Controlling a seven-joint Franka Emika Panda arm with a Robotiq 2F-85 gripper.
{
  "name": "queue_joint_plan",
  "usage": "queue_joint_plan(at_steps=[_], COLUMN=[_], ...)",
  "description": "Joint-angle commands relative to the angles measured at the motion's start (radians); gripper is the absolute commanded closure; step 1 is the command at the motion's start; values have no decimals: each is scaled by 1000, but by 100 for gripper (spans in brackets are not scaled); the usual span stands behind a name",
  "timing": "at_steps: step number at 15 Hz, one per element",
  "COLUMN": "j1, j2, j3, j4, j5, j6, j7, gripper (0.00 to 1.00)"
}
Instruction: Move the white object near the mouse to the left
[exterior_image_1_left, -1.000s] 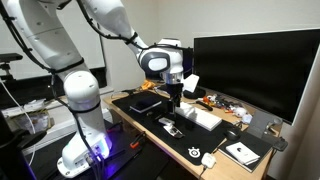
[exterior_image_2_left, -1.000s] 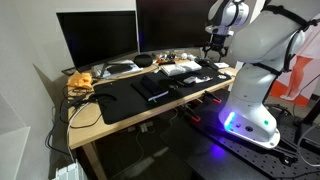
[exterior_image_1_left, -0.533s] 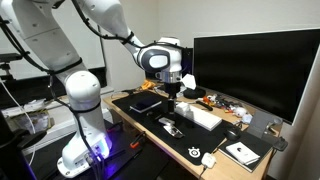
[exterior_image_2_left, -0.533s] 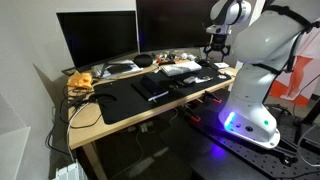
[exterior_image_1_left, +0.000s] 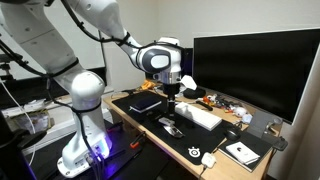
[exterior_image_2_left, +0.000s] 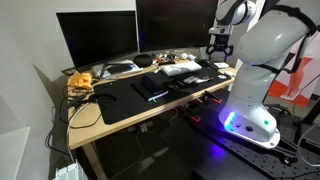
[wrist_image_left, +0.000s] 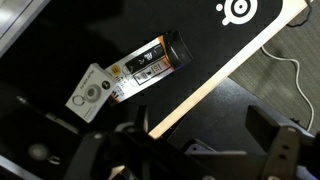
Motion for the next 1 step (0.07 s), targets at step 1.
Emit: queue_joint_plan(at_steps=[1], j1=[2], j2=[-1], j3=[0], j4=[0], j5=[0], j6=[-1], j7=[0], gripper=[0])
